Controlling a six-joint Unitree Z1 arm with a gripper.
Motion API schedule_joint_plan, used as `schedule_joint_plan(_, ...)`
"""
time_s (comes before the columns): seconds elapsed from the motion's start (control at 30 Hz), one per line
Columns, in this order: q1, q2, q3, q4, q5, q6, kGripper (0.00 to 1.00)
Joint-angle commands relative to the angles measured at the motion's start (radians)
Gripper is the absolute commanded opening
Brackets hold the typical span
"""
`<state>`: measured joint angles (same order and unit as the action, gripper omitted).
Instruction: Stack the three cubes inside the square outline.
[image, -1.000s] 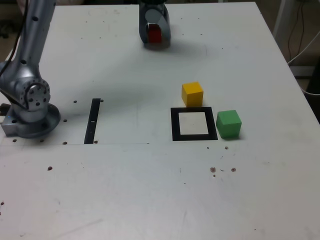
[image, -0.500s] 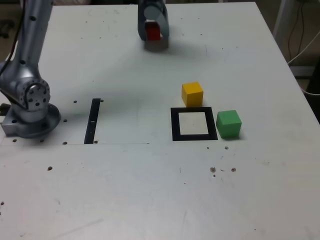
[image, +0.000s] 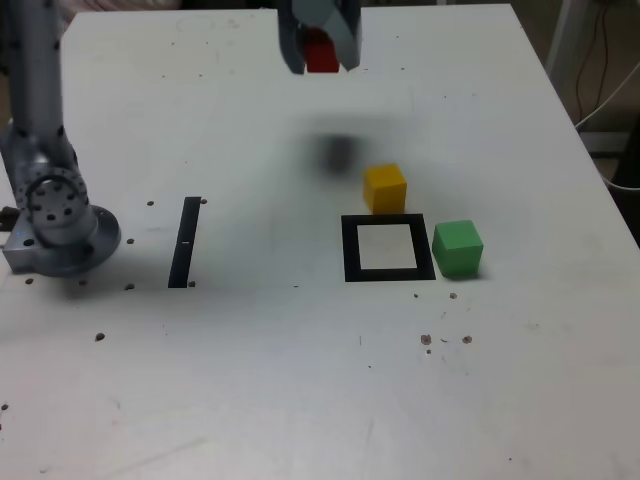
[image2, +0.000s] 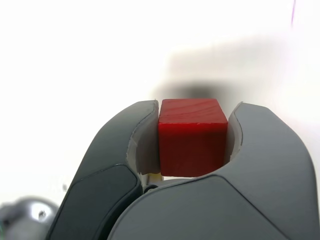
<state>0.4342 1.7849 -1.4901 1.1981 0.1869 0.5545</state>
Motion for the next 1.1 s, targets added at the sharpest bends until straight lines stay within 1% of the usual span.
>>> schedule_joint_plan(0.0,-0.156,-0.081,0.017,0.037,0.001,-0.141,0.3)
schedule_joint_plan(0.1,-0.289,-0.093,0.03,0.084,-0.007,-0.304,0.3)
schedule_joint_plan(0.2,-0.399,-0.08,0.04,0.106,-0.017,-0.447,0.3)
schedule_joint_plan(0.3,-0.479,-0.054,0.044,0.105,-0.025,-0.549,0.3)
schedule_joint_plan(0.4,-0.536,-0.018,0.032,0.102,-0.038,-0.618,0.3)
schedule_joint_plan(0.6,-0.605,0.065,-0.002,0.1,-0.069,-0.716,0.3)
schedule_joint_plan(0.73,-0.614,0.104,0.011,0.06,-0.085,-0.757,0.3)
schedule_joint_plan(0.87,-0.613,0.141,0.022,0.014,-0.086,-0.767,0.3)
schedule_joint_plan(1.07,-0.607,0.182,0.025,-0.016,-0.086,-0.761,0.3)
